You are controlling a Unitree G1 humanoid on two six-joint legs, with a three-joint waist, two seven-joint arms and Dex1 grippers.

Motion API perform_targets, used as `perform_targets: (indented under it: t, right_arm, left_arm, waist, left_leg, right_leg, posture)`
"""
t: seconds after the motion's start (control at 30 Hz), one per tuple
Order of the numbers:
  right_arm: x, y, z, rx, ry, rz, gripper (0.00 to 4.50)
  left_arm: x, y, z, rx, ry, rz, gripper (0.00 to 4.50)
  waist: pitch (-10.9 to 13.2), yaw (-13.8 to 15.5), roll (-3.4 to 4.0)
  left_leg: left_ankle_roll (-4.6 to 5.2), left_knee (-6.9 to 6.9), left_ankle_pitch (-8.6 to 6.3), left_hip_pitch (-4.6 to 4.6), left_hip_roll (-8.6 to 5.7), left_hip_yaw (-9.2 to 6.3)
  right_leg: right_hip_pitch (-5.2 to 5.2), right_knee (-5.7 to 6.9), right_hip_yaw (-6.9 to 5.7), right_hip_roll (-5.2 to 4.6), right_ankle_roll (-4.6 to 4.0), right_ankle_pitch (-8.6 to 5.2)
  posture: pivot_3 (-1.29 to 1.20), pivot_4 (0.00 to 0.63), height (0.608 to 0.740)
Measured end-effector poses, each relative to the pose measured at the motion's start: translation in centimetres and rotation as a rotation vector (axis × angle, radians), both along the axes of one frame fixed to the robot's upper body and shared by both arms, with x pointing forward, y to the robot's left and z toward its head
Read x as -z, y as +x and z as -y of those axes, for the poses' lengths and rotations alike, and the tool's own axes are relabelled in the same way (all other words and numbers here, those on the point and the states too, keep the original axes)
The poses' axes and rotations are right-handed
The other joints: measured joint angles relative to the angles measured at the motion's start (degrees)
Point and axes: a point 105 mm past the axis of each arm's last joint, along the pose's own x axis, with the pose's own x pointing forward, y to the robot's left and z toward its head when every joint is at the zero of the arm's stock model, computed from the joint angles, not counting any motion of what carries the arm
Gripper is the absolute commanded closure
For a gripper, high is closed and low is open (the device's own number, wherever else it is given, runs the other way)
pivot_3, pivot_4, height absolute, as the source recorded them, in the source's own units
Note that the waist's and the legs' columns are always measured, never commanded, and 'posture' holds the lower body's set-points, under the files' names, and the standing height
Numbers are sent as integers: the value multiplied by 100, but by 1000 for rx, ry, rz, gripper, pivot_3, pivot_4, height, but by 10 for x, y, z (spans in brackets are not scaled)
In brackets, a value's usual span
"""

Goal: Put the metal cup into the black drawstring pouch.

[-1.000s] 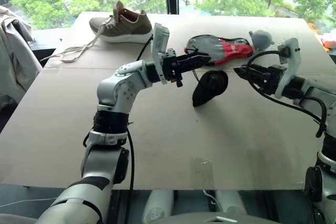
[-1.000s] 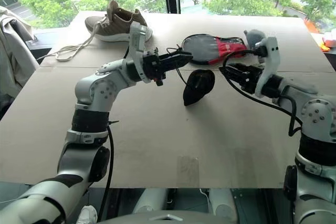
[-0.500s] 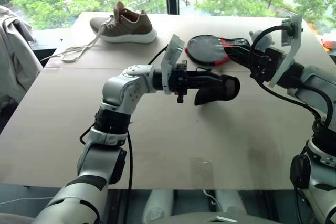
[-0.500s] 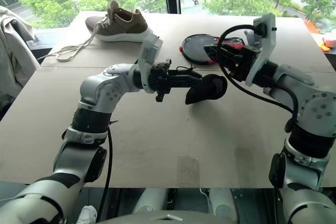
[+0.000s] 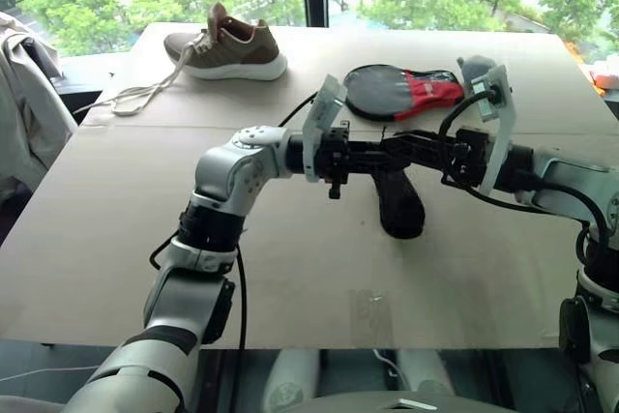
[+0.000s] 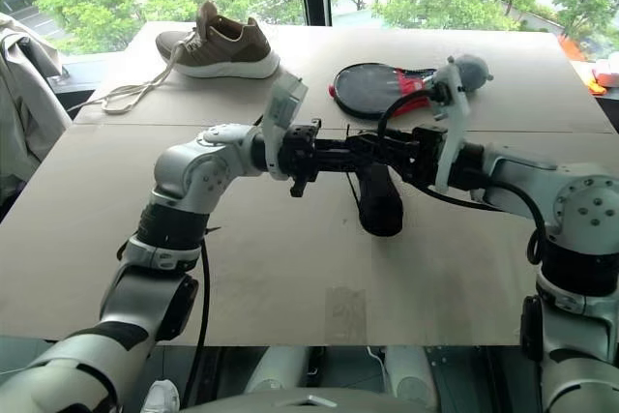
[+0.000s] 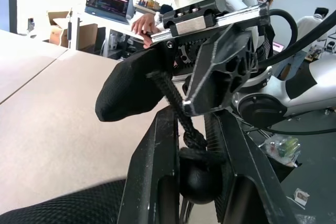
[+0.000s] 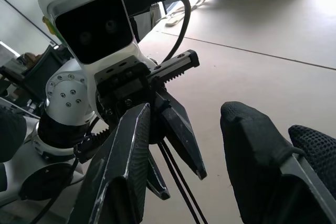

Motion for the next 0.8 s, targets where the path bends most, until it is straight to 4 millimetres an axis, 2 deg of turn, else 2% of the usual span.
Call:
perform_targets:
  t: [0.4,0.5,0.6,0.8]
  right_arm:
    - [-3,-3,-3,-27,-52,34,2378]
    - [-3,-4,-4,-26,-55,49,3191]
    - [-3,-1,-2,-5,-55,57,4436]
    - [-5,-6,-6,-42,-39,77,4477]
  left_arm:
    - [2,-1,4,6,2,-5,4276]
    - [3,-1,4,9,3,-5,4276]
    - [3,-2,4,9,3,-5,4276]
    - [3,-1,5,4,1,-6,4276]
  waist:
    - [0,4,0]
    - [0,3,0]
    - [0,8,0]
    - [0,6,0]
  left_leg:
    - [1,0,-1,-2,0,-1]
    - [2,0,-1,-2,1,-1]
    - [2,1,-1,-2,1,0]
    - [2,1,-1,-2,1,-2]
  right_leg:
    - [0,-5,-1,0,0,0]
    - [0,-5,-1,0,0,0]
    - [1,-6,0,0,0,0]
    - [1,-6,0,0,0,0]
  posture:
    - [0,150,740]
    - [0,150,740]
    - [0,150,740]
    - [0,150,740]
